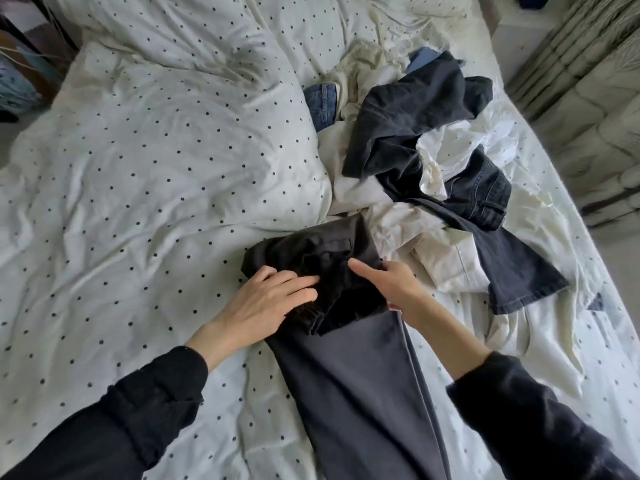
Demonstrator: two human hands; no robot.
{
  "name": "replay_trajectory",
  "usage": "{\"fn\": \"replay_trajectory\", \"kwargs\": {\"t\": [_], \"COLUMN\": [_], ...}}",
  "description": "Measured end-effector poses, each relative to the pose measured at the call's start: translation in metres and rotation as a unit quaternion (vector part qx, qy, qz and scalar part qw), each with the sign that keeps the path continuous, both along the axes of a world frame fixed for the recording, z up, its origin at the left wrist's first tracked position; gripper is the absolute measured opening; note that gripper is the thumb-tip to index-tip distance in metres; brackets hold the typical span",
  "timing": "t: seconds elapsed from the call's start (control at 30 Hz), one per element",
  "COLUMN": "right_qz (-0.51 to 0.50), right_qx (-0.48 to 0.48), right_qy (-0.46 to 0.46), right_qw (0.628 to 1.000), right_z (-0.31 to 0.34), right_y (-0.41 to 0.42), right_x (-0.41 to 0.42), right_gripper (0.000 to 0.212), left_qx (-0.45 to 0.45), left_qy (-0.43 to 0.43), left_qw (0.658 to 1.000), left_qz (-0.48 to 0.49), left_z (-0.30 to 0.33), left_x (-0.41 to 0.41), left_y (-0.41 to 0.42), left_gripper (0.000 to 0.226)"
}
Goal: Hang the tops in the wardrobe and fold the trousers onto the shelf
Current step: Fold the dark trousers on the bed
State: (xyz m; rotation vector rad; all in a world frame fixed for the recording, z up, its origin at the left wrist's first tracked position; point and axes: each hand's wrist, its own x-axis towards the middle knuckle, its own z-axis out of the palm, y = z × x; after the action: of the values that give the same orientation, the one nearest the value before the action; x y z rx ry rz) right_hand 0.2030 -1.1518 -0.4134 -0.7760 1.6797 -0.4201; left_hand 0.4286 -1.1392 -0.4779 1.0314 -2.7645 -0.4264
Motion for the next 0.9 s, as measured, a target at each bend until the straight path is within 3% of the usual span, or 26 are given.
{"fn": "replay_trajectory", "kwargs": {"t": [0.13, 0.23, 0.27, 0.33, 0.4, 0.43, 0.53, 0.6, 0.73, 0.9], "right_qz": [0.051, 0.120, 0.131, 0.152, 0.180, 0.210, 0.340, 0.393, 0.405, 0.421], "right_qx": [-0.048, -0.061, -0.096, -0.263, -0.412, -0.440, -0.381, -0.342, -0.315, -0.321], "right_qy": [0.101, 0.247, 0.314, 0.401, 0.399, 0.392, 0.427, 0.443, 0.442, 0.446], "right_qw": [0.992, 0.960, 0.936, 0.864, 0.799, 0.780, 0.747, 0.730, 0.736, 0.722], "right_z": [-0.014, -0.023, -0.023, -0.020, -0.024, -0.030, -0.065, -0.086, -0.099, -0.102], "right_y": [0.006, 0.020, 0.025, 0.035, 0.047, 0.055, 0.082, 0.094, 0.093, 0.097], "right_x": [0.000, -0.001, 0.002, 0.012, 0.025, 0.030, 0.033, 0.025, 0.017, 0.017], "right_gripper": [0.027, 0.046, 0.051, 0.050, 0.041, 0.041, 0.051, 0.057, 0.058, 0.060], "left_qx": [0.010, 0.056, 0.052, 0.011, 0.007, 0.035, 0.219, 0.290, 0.357, 0.511], "left_qy": [-0.034, 0.028, 0.058, 0.095, 0.083, 0.060, 0.010, 0.000, 0.018, 0.008], "left_qw": [0.999, 0.998, 0.996, 0.991, 0.983, 0.979, 0.948, 0.931, 0.910, 0.839], "left_qz": [0.009, 0.027, 0.042, 0.093, 0.162, 0.193, 0.228, 0.219, 0.209, 0.185], "left_z": [-0.005, -0.001, 0.003, 0.011, 0.016, 0.017, 0.013, 0.005, -0.005, 0.002], "left_x": [0.009, 0.010, 0.008, 0.004, 0.000, -0.002, -0.012, -0.019, -0.031, -0.042], "left_y": [0.016, 0.018, 0.012, -0.009, -0.035, -0.047, -0.076, -0.087, -0.105, -0.121], "left_gripper": [0.062, 0.044, 0.040, 0.033, 0.028, 0.029, 0.045, 0.049, 0.050, 0.054]}}
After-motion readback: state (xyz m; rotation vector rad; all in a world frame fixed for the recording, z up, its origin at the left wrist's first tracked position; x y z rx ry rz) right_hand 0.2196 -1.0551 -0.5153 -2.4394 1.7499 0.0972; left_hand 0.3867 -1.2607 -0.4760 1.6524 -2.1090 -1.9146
